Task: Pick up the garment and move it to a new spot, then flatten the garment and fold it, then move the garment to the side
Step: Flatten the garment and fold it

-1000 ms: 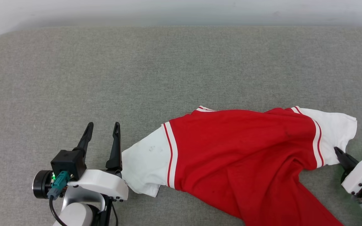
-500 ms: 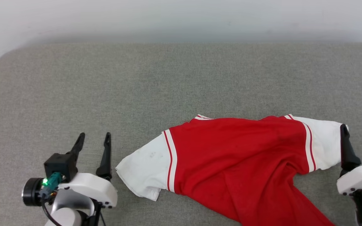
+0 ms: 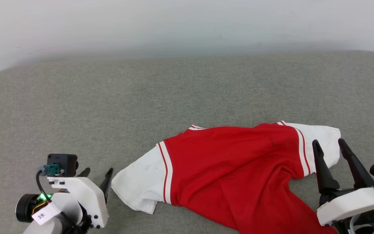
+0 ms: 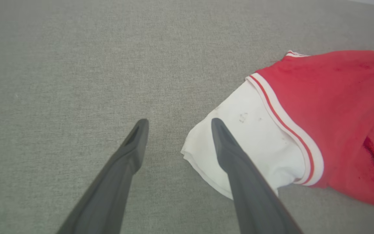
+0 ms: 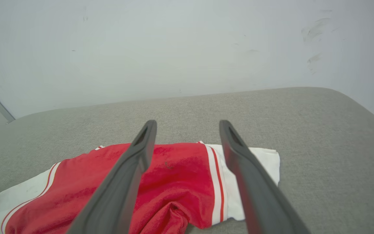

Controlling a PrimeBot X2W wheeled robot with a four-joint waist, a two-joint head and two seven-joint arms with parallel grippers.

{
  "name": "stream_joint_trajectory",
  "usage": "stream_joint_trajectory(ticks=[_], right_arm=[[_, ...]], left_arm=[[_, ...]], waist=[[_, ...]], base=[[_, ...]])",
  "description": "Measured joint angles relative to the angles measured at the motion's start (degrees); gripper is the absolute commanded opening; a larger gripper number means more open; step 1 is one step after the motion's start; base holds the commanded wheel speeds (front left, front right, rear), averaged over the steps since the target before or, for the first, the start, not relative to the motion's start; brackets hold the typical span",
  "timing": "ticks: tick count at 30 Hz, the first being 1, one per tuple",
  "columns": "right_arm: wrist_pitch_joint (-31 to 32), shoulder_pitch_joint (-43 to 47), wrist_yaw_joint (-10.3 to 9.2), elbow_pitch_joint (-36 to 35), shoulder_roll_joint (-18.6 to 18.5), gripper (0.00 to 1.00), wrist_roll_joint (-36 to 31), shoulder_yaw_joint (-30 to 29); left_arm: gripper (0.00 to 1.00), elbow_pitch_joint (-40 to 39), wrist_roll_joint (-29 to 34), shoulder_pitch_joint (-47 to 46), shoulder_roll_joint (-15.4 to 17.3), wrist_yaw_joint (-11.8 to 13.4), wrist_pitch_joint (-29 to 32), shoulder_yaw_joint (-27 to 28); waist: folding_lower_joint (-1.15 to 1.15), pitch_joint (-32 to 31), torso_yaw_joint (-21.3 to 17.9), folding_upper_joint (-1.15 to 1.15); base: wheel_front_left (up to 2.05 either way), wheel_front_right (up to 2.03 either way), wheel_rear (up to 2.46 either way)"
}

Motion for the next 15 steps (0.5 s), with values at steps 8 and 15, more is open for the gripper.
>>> stream_joint_trajectory(ticks=[8, 15], right_arm=[[-0.30, 0.15, 0.00, -0.83, 0.25, 1.00, 2.12, 2.08], [-1.56, -0.78, 0.00, 0.98, 0.30, 1.00, 4.04, 2.74]], left_arm=[[1.00, 1.09, -2.64, -1.36, 2.45, -1.76, 12.01, -3.14], [1.00, 5.75, -3.09, -4.06, 3.37, -3.69, 17.47, -5.73]], waist=[[0.00, 2.23, -2.66, 0.00], [0.00, 5.14, -4.81, 0.00]], base=[[0.00, 0.00, 0.00], [0.00, 0.00, 0.00]])
